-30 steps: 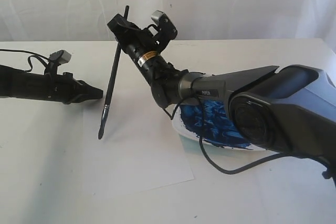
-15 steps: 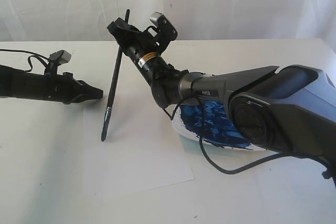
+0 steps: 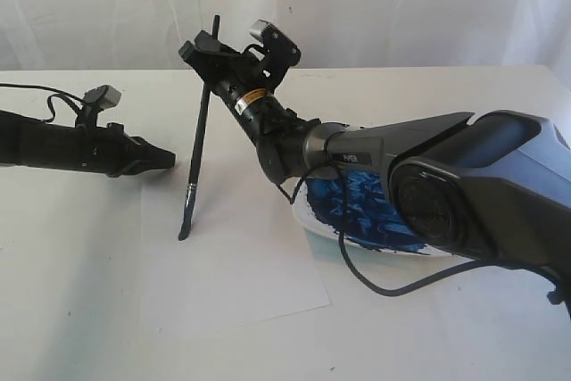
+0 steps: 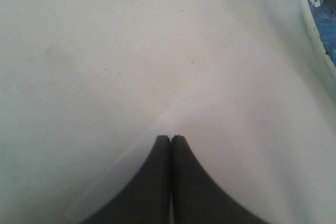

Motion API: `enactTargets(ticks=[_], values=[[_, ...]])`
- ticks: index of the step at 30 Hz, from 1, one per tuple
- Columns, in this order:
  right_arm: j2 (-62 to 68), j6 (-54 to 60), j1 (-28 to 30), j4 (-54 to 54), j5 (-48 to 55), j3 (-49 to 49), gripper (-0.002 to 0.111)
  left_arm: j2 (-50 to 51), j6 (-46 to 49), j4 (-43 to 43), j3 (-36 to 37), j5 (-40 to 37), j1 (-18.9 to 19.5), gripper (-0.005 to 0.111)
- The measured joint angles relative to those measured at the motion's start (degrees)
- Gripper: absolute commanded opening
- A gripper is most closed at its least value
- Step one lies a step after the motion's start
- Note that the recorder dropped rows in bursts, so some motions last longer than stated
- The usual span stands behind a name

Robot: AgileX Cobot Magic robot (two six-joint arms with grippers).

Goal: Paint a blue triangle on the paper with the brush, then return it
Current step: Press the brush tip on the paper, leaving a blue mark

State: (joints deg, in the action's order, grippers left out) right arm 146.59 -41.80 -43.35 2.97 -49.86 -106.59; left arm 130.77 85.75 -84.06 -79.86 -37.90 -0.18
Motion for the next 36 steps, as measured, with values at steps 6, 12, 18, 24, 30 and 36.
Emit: enactTargets(ticks=[6,12,18,24,30,36], values=[[0.0,0.6,0.0,0.4,-0.2,0.0,0.000,0.0,0.0,0.0,0.0,0.0,0.0,0.000],[0.0,-0.4,1.7,0.9,-1.1,0.0,0.000,0.0,0.0,0.0,0.0,0.3,0.0,0.000],[0.0,-2.3,3.0,1.8,-0.8,0.0,0.000,0.0,0.0,0.2,0.0,0.8,0.0,0.000],[0.0,-2.5,3.1,3.1,-0.5,0.0,0.000,0.0,0.0,0.3,0.0,0.9,0.0,0.000],[0.0,-7.2,3.1,3.1,-0.3,0.0,0.000,0.0,0.0,0.3,0.0,0.9,0.0,0.000],[0.0,-9.4,3.1,2.3,-0.3,0.0,0.000,0.0,0.0,0.3,0.0,0.9,0.0,0.000]])
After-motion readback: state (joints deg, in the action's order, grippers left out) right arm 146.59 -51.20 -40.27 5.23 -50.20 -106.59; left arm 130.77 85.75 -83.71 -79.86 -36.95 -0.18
